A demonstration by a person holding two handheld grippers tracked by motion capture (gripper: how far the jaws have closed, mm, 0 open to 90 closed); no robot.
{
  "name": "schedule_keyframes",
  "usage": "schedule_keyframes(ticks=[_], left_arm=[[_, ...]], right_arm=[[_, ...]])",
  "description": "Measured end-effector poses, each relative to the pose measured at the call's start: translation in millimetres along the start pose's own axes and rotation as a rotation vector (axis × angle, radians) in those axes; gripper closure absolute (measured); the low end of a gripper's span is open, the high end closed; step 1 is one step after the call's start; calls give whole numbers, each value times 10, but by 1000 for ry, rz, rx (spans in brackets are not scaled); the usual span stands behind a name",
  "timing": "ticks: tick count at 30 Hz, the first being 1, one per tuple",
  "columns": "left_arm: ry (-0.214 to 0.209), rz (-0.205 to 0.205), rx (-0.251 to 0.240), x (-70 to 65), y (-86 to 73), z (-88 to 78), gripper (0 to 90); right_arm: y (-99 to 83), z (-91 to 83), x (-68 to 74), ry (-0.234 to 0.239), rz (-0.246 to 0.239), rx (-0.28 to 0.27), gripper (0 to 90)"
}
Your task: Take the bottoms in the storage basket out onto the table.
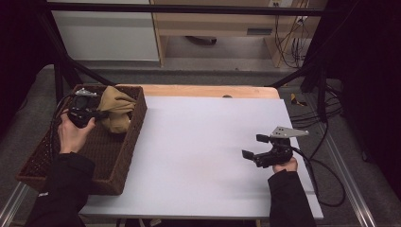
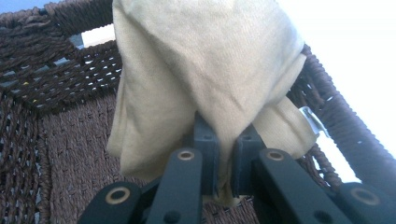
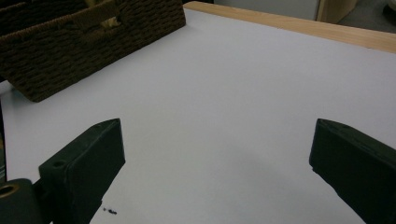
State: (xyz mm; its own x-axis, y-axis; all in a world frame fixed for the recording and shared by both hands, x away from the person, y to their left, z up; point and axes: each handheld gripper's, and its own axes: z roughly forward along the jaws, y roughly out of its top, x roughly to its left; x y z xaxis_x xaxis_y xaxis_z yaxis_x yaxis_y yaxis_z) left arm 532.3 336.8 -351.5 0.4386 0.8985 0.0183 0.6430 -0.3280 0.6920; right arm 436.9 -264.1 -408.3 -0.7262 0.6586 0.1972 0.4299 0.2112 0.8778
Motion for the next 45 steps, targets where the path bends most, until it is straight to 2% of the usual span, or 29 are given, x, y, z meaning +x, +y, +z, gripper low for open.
schedule_keyframes(ticks=[10, 24, 36, 45], left_arm=[[-33, 7, -5, -7, 31, -125, 832], [-53, 14, -5, 7, 67, -277, 833], [-63, 18, -29, 36, 87, -421, 833], [-74, 20, -17, 59, 118, -517, 833]], right_arm=[[-3, 5, -5, -3, -4, 3, 39], [-5, 7, -7, -4, -1, 4, 39], [-4, 10, -8, -5, 0, 6, 39], [-4, 9, -9, -4, -2, 7, 39]])
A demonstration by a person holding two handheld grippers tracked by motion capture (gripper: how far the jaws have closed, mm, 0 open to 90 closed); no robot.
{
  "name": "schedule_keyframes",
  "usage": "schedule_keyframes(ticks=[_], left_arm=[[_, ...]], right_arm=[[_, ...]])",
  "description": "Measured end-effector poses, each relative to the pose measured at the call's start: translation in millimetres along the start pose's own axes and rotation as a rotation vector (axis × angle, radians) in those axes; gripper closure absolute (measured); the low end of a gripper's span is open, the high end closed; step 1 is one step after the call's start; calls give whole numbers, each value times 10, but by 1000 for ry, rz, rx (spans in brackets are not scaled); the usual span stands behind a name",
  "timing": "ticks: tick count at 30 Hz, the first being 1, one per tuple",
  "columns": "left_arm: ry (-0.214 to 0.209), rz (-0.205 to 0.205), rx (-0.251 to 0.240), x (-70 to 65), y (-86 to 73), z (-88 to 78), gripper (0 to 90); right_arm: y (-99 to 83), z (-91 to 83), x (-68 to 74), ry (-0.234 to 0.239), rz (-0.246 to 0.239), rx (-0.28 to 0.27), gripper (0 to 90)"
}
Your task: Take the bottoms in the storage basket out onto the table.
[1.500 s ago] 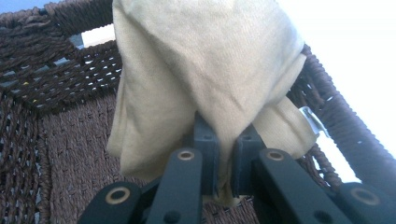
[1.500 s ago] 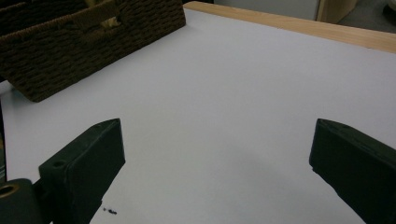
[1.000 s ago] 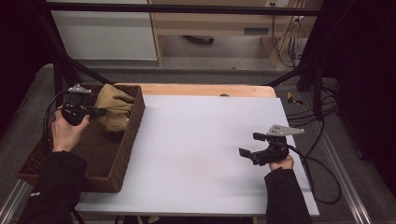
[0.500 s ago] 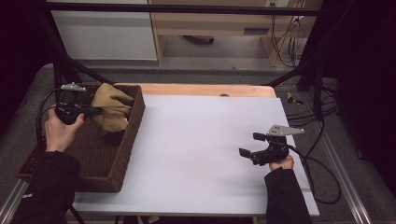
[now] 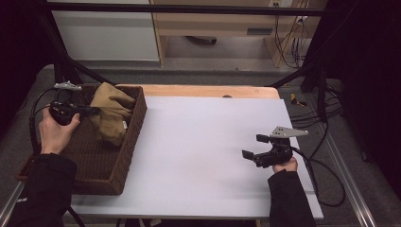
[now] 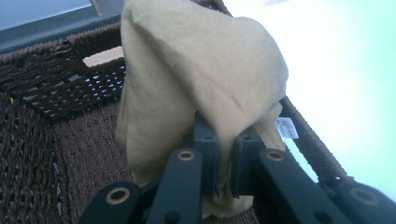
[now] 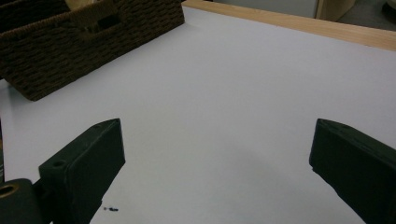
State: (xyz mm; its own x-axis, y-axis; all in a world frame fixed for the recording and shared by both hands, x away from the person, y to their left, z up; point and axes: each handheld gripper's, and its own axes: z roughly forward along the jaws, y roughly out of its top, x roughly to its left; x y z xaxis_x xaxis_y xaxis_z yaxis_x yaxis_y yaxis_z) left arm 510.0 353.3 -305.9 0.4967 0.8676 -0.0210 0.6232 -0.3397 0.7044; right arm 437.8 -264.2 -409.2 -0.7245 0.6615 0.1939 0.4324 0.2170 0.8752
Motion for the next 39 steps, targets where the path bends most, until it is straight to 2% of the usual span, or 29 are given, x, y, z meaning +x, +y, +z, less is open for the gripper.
schedule_keyframes(ticks=[10, 20, 39], left_arm=[[-18, -6, 16, 2, 14, -86, 832], [-38, -8, -6, 4, 18, -164, 833], [-38, -11, 0, 0, 46, -300, 832]], right_arm=[[0, 1, 1, 0, 2, 0, 39], [1, -2, 1, 1, 1, -2, 39], [1, -3, 0, 0, 1, -1, 39]])
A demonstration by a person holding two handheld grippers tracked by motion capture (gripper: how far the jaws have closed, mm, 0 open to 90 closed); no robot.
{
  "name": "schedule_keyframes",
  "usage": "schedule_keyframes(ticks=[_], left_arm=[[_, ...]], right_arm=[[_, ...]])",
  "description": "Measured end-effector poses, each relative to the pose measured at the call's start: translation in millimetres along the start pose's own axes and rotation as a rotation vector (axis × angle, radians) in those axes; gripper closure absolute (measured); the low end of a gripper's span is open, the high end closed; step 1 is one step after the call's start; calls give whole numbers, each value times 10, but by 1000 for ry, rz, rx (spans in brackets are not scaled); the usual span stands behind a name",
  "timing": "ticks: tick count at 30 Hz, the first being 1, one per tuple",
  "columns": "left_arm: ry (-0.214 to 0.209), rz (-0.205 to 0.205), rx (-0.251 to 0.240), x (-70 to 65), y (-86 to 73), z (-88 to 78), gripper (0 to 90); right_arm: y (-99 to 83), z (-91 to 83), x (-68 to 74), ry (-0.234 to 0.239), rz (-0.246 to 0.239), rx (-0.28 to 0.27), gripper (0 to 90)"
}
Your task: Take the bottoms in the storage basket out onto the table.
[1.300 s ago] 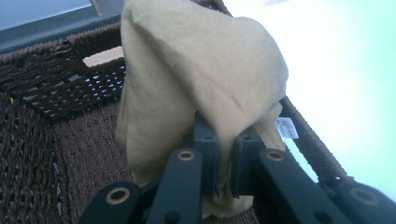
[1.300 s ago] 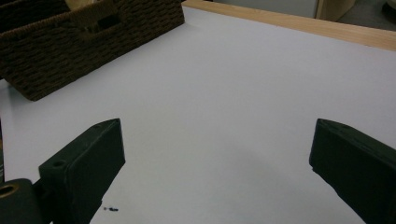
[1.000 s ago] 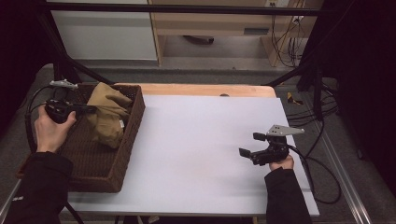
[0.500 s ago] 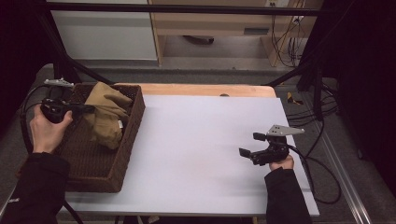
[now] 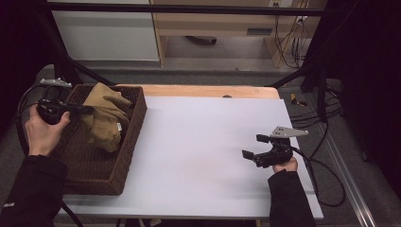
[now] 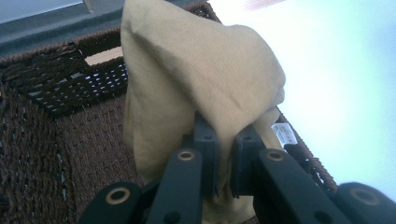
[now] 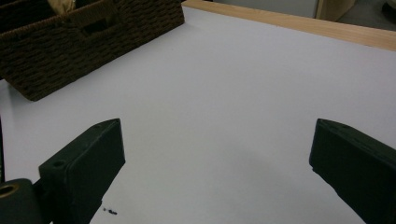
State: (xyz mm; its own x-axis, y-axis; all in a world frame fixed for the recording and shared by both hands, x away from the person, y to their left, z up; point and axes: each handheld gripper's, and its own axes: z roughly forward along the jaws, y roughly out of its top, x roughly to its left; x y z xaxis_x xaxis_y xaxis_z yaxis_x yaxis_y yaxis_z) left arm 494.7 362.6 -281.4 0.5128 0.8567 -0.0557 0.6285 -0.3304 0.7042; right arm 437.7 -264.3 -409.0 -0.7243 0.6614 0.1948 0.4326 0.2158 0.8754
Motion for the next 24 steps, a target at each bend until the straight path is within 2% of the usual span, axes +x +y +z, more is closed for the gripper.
schedule_keyframes(ticks=[16, 24], left_arm=[[-10, -11, -28, 19, 21, -173, 832], [-17, 1, -42, -7, 59, -258, 832]], right_arm=[[0, 0, -2, -2, 0, 2, 39], [1, -1, -1, -1, 2, 1, 39]])
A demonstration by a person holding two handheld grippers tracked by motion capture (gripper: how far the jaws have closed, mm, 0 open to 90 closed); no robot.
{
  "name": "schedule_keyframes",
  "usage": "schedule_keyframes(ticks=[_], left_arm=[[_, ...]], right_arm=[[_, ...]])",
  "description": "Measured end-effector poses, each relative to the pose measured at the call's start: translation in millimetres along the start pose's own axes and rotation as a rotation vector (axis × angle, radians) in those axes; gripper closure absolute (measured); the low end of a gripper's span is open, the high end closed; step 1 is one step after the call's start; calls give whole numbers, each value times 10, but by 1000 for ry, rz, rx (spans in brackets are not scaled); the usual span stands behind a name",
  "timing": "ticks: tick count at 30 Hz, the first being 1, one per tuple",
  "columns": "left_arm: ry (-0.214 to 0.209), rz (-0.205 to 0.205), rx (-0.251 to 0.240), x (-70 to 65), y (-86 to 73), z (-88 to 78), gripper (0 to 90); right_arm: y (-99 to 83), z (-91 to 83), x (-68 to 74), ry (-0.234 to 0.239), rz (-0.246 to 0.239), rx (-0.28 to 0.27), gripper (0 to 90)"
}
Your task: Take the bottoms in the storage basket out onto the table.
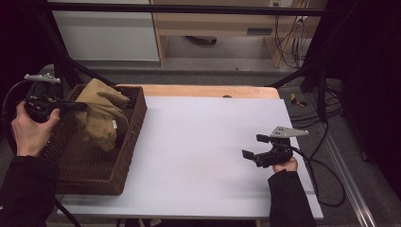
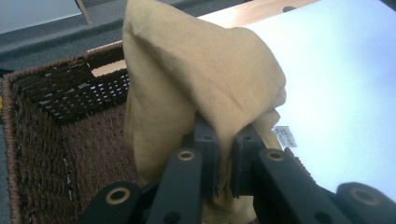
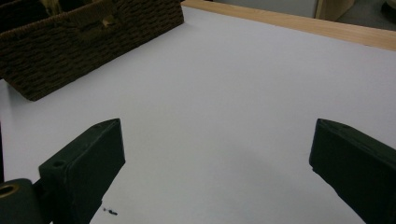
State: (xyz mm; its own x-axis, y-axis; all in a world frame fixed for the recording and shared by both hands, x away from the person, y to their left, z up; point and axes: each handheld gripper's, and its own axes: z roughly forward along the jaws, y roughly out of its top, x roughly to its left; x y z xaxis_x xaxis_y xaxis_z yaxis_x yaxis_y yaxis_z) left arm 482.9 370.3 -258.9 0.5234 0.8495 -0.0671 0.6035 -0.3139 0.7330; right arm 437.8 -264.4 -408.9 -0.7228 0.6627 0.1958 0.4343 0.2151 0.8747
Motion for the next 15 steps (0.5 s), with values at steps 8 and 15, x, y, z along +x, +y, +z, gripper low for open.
schedule_keyframes(ticks=[8, 15], left_arm=[[-1, 11, 5, -28, 41, -80, 832], [-6, 15, 7, -35, 46, -147, 832]], right_arm=[[1, -3, -1, 1, 0, -2, 39], [1, -2, -1, 0, 0, -1, 39]])
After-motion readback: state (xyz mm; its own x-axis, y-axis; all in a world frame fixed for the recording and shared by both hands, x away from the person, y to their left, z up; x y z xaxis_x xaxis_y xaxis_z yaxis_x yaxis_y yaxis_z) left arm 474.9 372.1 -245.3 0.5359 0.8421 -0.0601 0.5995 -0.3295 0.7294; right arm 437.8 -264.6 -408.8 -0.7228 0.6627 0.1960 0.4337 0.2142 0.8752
